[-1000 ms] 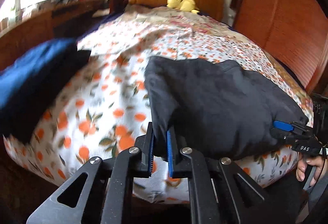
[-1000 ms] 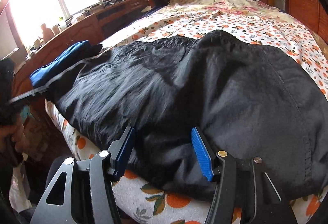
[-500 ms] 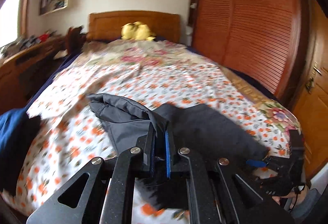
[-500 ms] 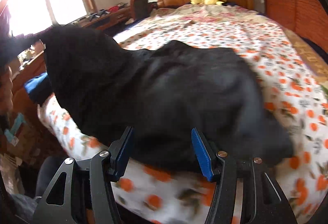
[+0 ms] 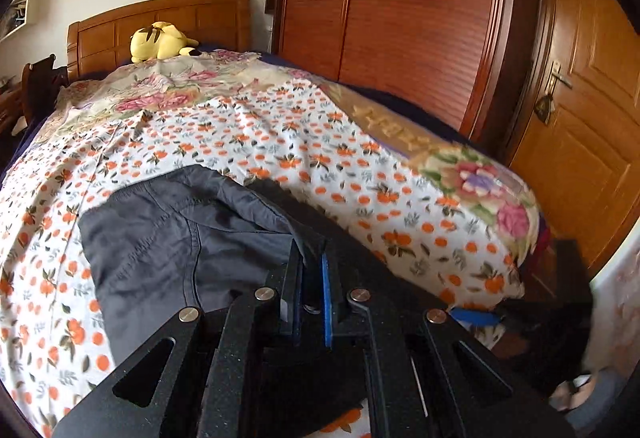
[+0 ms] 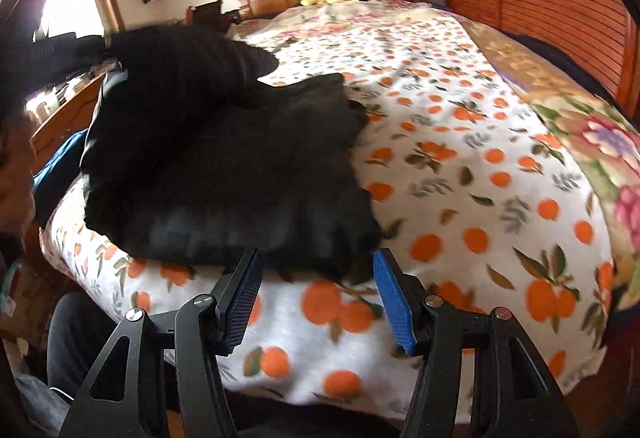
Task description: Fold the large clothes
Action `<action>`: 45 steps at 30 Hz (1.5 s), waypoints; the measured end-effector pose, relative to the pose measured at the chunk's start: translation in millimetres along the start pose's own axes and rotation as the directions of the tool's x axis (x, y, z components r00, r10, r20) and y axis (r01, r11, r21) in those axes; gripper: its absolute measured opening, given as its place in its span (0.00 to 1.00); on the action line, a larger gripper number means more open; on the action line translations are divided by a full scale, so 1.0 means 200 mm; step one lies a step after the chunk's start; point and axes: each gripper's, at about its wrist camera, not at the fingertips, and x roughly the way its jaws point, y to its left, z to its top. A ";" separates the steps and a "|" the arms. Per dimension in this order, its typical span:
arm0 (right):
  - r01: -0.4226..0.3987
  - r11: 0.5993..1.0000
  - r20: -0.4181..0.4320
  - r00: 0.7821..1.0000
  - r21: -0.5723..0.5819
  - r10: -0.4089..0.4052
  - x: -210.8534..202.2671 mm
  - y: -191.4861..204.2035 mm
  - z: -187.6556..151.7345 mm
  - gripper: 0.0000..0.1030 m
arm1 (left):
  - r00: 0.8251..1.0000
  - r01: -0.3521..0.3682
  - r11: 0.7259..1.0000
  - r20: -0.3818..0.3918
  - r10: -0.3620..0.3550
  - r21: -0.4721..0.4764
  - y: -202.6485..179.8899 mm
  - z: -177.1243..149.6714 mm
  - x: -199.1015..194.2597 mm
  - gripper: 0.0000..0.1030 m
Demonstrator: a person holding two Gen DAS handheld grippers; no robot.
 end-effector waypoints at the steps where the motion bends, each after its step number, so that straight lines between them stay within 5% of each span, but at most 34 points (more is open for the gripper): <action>1: 0.003 1.000 0.001 1.000 0.008 -0.003 -0.02 0.00 0.00 0.58 | 1.000 -0.009 1.000 0.001 0.009 0.002 -0.01 -0.01 0.01 0.07; 13: 0.027 1.000 0.077 0.997 0.012 -0.028 -0.29 0.07 0.02 0.58 | 0.999 -0.039 0.994 -0.026 0.036 -0.106 0.08 -0.14 -0.08 0.11; 18: 0.043 0.999 0.097 0.994 -0.023 -0.040 -0.35 0.15 0.02 0.57 | 0.999 -0.050 0.992 0.002 0.051 -0.119 0.13 -0.16 -0.25 0.36; 23: 0.048 0.998 0.117 0.992 -0.045 -0.042 -0.38 0.25 0.07 0.58 | 0.998 -0.062 0.989 0.025 0.066 -0.135 0.24 -0.20 -0.44 0.43; 27: 0.028 0.997 0.138 0.990 -0.071 -0.018 -0.39 0.33 0.13 0.58 | 0.993 -0.094 0.982 0.055 0.104 -0.161 0.37 -0.25 -0.59 0.75; 45: -0.021 0.982 0.184 0.981 -0.190 0.057 -0.27 0.59 0.43 0.58 | 0.967 -0.235 0.934 0.037 0.253 -0.269 0.82 -0.53 -0.89 0.76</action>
